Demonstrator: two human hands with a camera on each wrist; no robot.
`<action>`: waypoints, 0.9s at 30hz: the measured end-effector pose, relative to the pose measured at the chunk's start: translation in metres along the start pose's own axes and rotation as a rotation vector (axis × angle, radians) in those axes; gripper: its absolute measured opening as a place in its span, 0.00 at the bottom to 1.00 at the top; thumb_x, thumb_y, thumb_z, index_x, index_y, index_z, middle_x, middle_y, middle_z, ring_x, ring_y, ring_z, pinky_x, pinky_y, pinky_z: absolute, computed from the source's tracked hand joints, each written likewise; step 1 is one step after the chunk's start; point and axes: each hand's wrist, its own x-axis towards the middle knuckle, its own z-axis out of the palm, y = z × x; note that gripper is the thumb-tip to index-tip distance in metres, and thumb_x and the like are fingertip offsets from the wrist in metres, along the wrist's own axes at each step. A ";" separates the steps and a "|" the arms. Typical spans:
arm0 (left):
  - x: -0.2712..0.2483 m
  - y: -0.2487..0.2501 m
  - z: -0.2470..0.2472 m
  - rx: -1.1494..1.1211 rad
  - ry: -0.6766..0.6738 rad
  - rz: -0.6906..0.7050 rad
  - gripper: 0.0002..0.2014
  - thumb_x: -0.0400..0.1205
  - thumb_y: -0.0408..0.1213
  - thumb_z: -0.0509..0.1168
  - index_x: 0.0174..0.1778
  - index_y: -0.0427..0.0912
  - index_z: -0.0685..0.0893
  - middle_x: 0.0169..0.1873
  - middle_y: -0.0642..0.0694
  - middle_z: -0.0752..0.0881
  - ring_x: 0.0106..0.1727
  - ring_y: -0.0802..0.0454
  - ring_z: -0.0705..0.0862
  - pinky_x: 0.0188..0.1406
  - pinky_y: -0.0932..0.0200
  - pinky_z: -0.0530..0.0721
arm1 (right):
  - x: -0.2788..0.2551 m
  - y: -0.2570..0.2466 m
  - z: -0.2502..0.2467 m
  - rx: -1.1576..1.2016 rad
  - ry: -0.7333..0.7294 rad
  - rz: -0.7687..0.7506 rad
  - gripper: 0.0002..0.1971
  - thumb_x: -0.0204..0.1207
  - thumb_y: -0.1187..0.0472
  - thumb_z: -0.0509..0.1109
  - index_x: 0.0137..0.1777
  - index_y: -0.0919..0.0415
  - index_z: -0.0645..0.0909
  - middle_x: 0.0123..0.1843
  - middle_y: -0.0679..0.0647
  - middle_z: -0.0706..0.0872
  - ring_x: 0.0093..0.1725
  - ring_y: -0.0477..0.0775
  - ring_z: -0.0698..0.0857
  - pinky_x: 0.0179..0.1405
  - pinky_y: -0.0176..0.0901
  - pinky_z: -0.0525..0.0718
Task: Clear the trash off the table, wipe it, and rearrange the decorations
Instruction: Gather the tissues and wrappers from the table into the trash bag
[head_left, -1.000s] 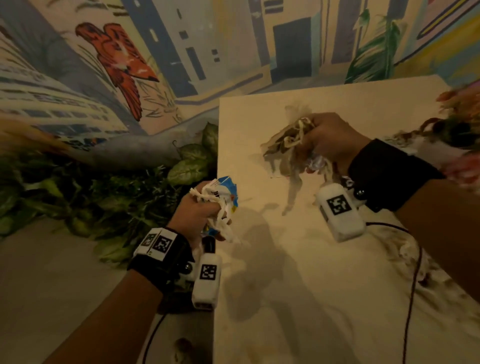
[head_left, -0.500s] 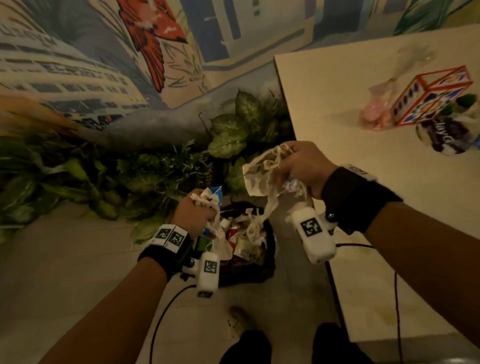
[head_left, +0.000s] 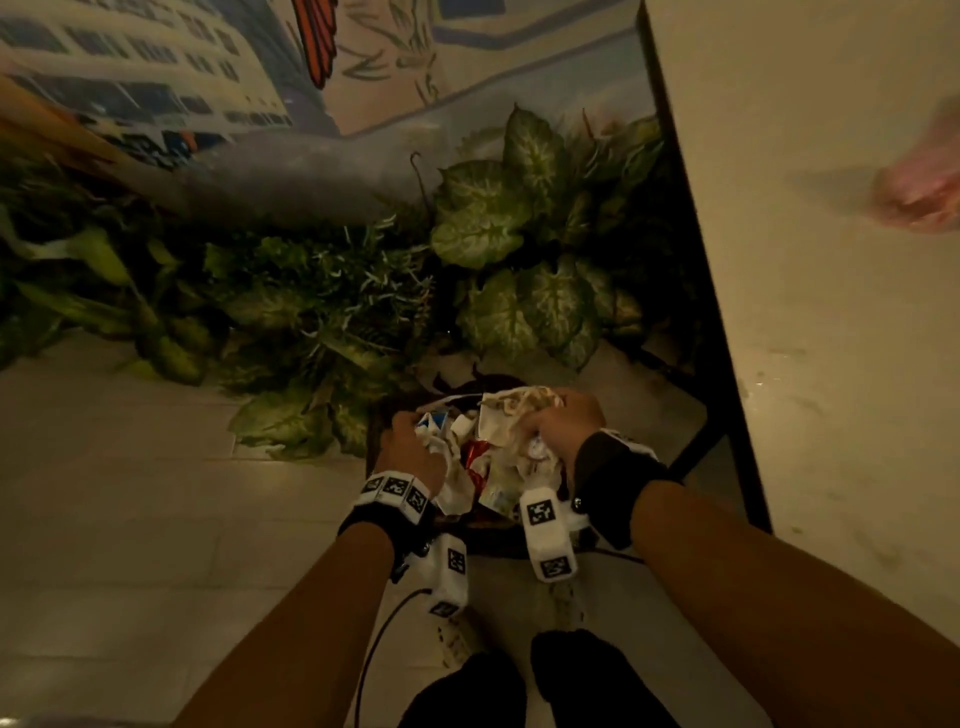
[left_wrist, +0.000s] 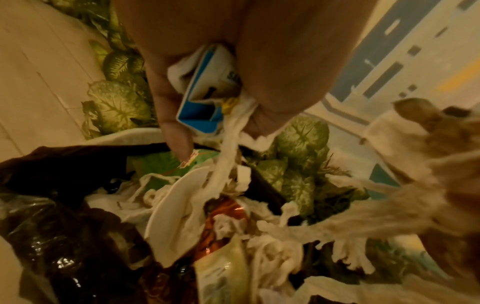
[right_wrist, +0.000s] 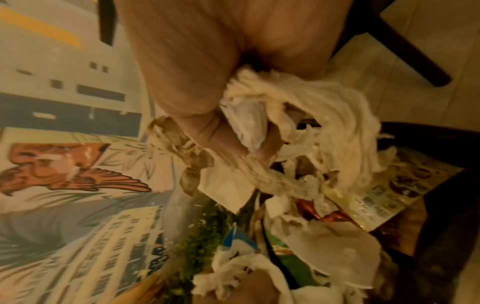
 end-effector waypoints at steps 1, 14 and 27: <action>0.007 -0.005 0.009 0.037 0.025 -0.011 0.23 0.77 0.37 0.64 0.68 0.47 0.66 0.64 0.37 0.76 0.60 0.34 0.79 0.58 0.43 0.82 | 0.011 0.010 0.007 -0.048 -0.016 0.006 0.19 0.60 0.68 0.76 0.53 0.61 0.86 0.52 0.58 0.88 0.52 0.63 0.86 0.57 0.59 0.87; 0.076 -0.048 0.110 0.237 0.013 -0.091 0.33 0.78 0.51 0.64 0.76 0.52 0.57 0.76 0.37 0.56 0.75 0.32 0.60 0.67 0.39 0.70 | 0.113 0.087 0.075 -0.558 -0.136 -0.040 0.36 0.81 0.60 0.62 0.84 0.57 0.46 0.82 0.59 0.64 0.77 0.63 0.70 0.75 0.52 0.70; 0.094 -0.041 0.100 0.369 -0.326 -0.148 0.48 0.75 0.51 0.69 0.82 0.52 0.43 0.82 0.40 0.39 0.81 0.31 0.52 0.76 0.35 0.64 | 0.129 0.076 0.071 -0.622 -0.218 0.021 0.48 0.68 0.48 0.75 0.82 0.62 0.53 0.82 0.62 0.63 0.78 0.65 0.67 0.75 0.57 0.71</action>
